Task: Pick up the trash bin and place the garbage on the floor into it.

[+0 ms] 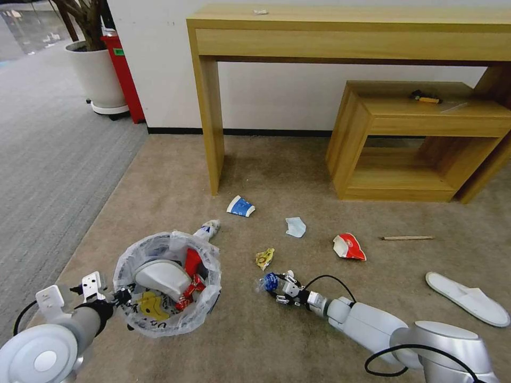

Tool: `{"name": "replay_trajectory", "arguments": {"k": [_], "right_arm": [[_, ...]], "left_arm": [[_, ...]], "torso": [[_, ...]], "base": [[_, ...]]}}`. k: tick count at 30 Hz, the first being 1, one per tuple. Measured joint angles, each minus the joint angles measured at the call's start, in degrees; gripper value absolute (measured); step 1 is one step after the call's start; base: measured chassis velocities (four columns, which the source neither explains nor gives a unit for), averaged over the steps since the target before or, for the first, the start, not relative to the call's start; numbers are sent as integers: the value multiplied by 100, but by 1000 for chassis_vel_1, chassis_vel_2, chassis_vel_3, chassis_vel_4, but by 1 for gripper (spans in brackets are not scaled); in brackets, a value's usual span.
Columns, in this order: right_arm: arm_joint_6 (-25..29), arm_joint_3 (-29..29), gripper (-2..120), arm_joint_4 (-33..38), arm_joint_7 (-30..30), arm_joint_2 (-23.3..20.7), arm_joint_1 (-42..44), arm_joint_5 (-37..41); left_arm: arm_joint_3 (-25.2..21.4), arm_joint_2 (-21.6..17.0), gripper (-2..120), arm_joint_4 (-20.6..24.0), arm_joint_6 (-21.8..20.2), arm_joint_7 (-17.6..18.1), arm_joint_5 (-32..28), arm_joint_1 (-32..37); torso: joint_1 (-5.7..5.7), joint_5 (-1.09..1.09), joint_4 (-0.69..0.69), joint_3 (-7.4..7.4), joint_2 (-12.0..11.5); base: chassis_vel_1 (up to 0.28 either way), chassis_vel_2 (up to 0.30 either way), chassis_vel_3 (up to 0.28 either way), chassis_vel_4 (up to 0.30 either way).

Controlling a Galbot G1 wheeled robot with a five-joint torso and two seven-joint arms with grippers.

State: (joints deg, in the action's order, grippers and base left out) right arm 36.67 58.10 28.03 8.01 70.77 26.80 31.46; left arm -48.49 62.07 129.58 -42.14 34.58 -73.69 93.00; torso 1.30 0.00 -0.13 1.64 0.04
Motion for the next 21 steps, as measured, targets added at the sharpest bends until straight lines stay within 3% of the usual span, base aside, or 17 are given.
{"name": "replay_trajectory", "arguments": {"k": [12, 21], "right_arm": [[232, -55, 22, 250, 25, -186, 25, -32], [537, -404, 2, 651, 57, -624, -17, -80]], "left_arm": [[41, 74, 0, -136, 0, -69, 157, -3], [104, 48, 0, -280, 0, -51, 224, -51]], "torso": [[2, 4, 4, 2, -1], [2, 2, 1, 2, -2]], "base": [[0, 0, 0, 0], [0, 0, 0, 0]]}}
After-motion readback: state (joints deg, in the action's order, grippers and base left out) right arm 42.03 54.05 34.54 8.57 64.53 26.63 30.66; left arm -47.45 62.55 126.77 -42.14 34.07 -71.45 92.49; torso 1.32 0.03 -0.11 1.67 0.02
